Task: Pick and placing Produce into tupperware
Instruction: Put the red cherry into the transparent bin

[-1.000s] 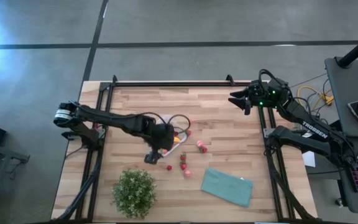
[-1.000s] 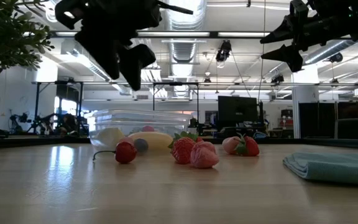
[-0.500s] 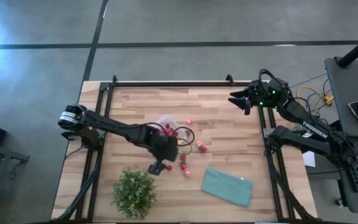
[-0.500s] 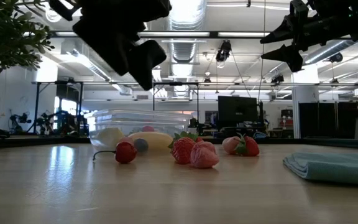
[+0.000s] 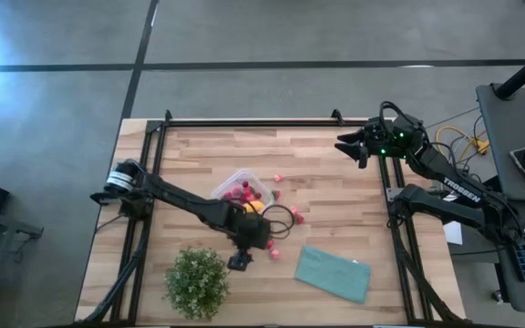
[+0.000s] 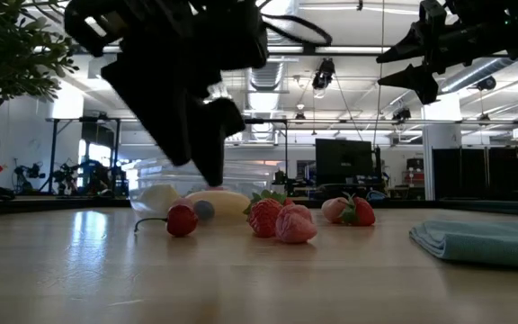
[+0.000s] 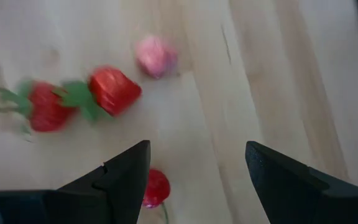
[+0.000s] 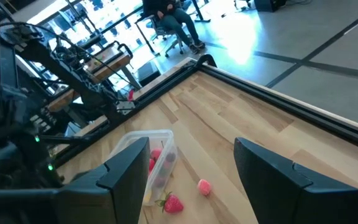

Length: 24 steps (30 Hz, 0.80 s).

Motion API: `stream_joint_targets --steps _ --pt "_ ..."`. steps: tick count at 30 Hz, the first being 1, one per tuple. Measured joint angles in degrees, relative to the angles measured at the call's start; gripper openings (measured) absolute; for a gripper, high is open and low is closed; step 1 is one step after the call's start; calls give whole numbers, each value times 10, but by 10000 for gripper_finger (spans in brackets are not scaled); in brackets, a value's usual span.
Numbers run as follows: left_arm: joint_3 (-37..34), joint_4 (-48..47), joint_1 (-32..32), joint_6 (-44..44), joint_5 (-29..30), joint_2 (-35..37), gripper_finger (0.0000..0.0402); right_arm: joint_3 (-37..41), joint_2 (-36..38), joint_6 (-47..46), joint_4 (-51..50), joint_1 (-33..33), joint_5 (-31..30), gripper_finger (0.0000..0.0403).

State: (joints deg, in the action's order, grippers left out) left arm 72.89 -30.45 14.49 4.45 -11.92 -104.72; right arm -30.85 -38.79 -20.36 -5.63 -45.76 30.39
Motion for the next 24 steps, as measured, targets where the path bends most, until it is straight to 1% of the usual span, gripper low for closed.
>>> stream_joint_targets --steps 5,20,24 --pt "3 0 2 27 0 -20 248 0 0 0 0 0 0 226" --pt "-1 -4 2 28 5 -7 248 0 0 0 0 0 0 226" --pt "-2 -25 2 28 60 -7 248 0 0 0 0 0 0 226"
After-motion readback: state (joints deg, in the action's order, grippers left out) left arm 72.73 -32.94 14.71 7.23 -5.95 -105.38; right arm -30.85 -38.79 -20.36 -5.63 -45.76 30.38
